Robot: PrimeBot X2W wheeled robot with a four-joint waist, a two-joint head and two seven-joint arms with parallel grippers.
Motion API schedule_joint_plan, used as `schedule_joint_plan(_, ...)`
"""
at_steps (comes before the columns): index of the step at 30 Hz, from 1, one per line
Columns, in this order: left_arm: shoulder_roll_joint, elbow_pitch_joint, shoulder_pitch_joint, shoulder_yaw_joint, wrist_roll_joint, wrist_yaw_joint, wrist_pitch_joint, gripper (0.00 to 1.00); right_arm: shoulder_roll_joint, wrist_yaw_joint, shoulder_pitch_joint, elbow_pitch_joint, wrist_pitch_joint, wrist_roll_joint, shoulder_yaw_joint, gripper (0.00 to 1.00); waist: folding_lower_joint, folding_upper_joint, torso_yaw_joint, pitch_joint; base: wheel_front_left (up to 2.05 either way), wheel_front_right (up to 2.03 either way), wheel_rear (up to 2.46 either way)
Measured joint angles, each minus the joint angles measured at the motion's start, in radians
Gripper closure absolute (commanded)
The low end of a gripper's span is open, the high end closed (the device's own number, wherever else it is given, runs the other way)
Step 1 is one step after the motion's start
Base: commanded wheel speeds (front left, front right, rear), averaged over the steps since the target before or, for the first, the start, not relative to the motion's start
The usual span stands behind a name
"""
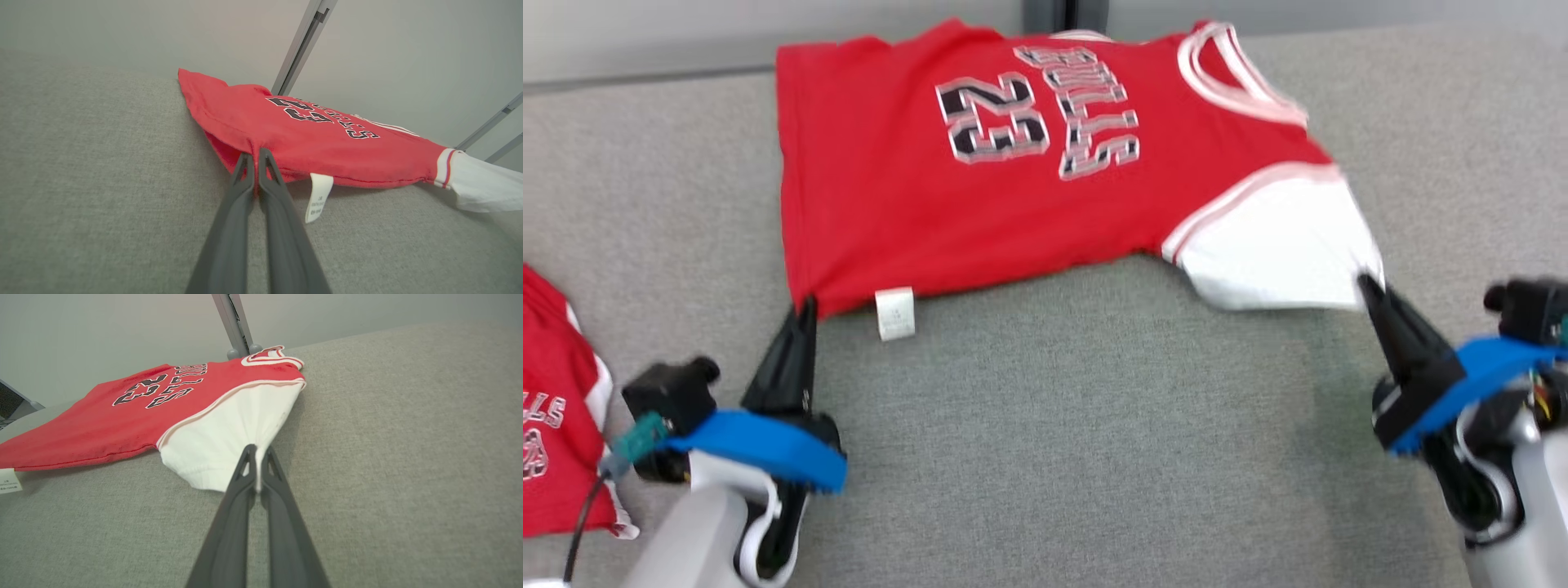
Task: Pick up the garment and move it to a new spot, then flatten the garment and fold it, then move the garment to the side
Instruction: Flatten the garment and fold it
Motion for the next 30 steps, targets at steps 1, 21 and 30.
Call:
schedule_joint_plan(1, 0.004, -0.005, 0.024, -0.008, -0.002, 0.000, 0.000, 1.00, 0.003, 0.000, 0.042, -0.034, 0.025, 0.001, -0.012, 1.00, 0.0000, 0.0000, 0.001, -0.016, 0.00, 0.00, 0.00)
schedule_joint_plan(21, 0.200, -0.327, 0.382, -0.063, -0.063, 0.123, 0.333, 1.00, 0.164, 0.000, 0.568, -0.531, 0.557, -0.127, -0.224, 1.00, 0.0001, 0.0000, 0.017, -0.125, 0.00, 0.00, 0.00)
schedule_joint_plan(30, 0.260, -0.500, 0.461, -0.060, -0.077, 0.198, 0.424, 1.00, 0.173, 0.000, 0.603, -0.575, 0.585, -0.126, -0.232, 1.00, 0.0002, 0.0000, 0.027, -0.133, 0.00, 0.00, 0.00)
